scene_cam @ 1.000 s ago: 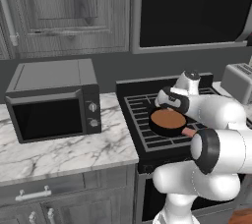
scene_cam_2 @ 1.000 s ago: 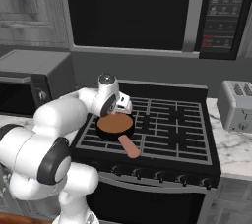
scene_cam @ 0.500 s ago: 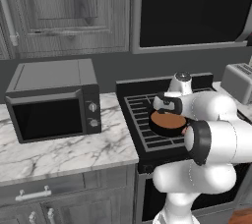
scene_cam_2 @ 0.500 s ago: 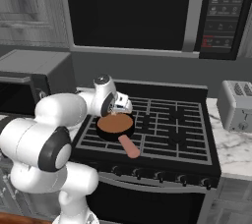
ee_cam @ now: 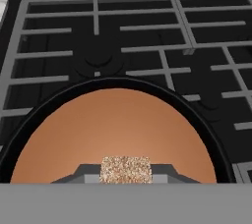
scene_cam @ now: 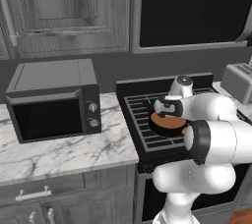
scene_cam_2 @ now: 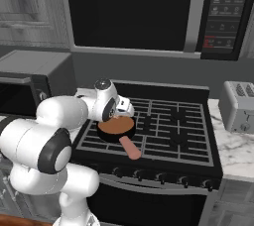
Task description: Pick up the sugar cube(s) and place them in the saucepan with hot chocolate.
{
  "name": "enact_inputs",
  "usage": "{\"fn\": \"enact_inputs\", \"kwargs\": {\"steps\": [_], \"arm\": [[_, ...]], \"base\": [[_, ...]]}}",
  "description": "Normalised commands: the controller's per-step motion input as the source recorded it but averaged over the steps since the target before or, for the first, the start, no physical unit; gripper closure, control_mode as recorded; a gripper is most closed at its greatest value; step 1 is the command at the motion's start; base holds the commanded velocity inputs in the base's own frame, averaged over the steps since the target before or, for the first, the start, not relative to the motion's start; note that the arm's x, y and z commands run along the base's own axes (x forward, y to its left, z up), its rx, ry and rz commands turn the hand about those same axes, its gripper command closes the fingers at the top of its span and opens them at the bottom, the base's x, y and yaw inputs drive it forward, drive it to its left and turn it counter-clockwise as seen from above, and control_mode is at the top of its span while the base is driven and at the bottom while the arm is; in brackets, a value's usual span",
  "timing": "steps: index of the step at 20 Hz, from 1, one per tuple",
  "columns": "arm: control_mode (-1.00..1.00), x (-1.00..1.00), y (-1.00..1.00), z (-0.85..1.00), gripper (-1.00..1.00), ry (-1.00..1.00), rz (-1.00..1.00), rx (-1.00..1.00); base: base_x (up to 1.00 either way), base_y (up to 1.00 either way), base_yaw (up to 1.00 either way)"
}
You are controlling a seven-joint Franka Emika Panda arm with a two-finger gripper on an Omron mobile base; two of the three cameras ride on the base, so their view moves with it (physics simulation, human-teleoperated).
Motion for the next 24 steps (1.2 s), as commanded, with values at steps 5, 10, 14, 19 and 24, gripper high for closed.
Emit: {"fn": "enact_inputs", "kwargs": {"steps": [5, 10, 14, 19, 24], "arm": [[-1.00, 0.00, 0.00, 0.00, -1.00, 0.00, 0.00, 0.00], [-1.00, -0.06, 0.00, 0.00, -1.00, 0.00, -0.01, 0.00], [-1.00, -0.25, 0.00, 0.00, -1.00, 0.00, -0.03, 0.00], [-1.00, -0.69, 0.00, 0.06, -1.00, 0.00, -0.03, 0.00], [-1.00, -0.31, 0.17, 0.40, -1.00, -0.01, 0.00, -0.03]], "base": [[0.00, 0.00, 0.00], [0.00, 0.00, 0.00], [0.00, 0.00, 0.00], [0.00, 0.00, 0.00], [0.00, 0.00, 0.00]]}}
